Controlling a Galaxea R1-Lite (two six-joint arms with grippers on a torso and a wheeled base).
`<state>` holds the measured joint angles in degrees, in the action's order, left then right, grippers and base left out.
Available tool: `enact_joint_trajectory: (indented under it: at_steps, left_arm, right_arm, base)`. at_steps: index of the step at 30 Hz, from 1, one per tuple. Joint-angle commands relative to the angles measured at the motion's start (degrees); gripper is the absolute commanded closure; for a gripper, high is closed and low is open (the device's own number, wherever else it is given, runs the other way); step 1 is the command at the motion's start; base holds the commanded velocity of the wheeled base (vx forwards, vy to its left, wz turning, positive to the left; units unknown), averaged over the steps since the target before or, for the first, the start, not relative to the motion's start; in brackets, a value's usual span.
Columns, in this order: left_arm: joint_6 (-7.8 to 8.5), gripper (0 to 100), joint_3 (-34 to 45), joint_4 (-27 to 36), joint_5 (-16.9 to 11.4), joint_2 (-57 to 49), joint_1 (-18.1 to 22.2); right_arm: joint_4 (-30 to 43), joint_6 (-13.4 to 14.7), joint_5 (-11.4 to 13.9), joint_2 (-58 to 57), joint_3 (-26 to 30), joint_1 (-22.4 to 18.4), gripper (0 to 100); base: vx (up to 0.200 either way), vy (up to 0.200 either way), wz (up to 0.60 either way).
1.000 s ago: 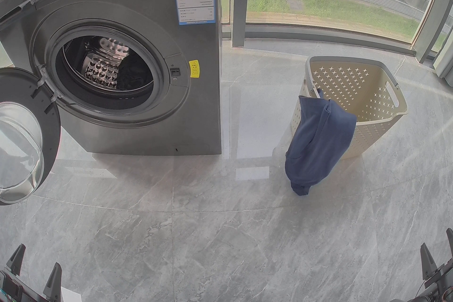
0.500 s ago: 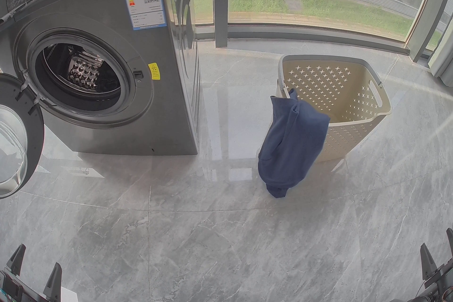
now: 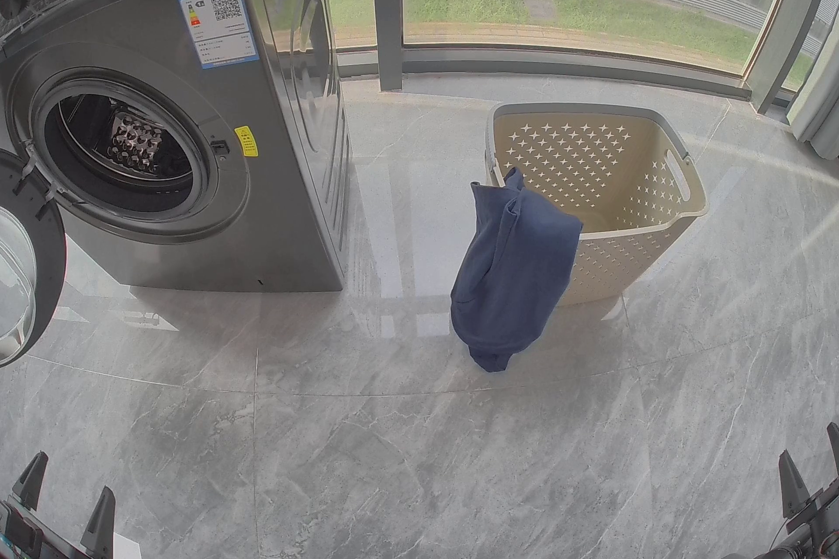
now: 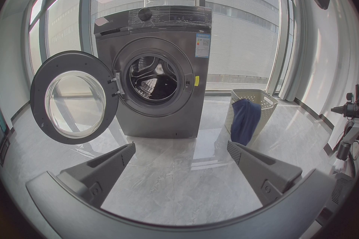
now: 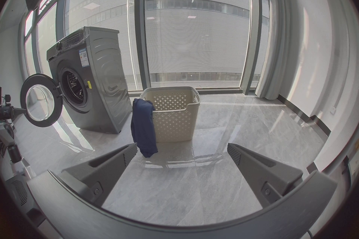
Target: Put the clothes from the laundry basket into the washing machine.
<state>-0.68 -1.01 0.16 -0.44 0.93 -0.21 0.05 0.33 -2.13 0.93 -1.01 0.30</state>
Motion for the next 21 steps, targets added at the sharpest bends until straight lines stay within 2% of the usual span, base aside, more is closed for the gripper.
enact_joint_trajectory:
  at_steps: [1,4,19,21]
  left_arm:
    - [-0.11,0,1.01,0.02,0.0,-0.49,0.03]
    - [-0.11,0,1.01,0.02,0.0,-0.49,0.03]
    - [0.16,0,1.01,0.02,0.0,-0.49,0.03]
    - [0.16,0,1.01,0.02,0.0,-0.49,0.03]
  right_arm:
    - [-0.05,0.02,-0.06,-0.4,0.92,0.05,0]
    - [-0.05,0.02,0.02,-0.4,0.92,0.05,0]
    - [-0.05,0.02,0.02,-0.4,0.92,0.05,0]
    - [-0.05,0.02,0.02,-0.4,0.92,0.05,0]
  base:
    - [0.0,-0.2,0.0]
    - [0.0,-0.2,0.0]
    - [0.0,0.0,0.0]
    - [0.0,-0.2,0.0]
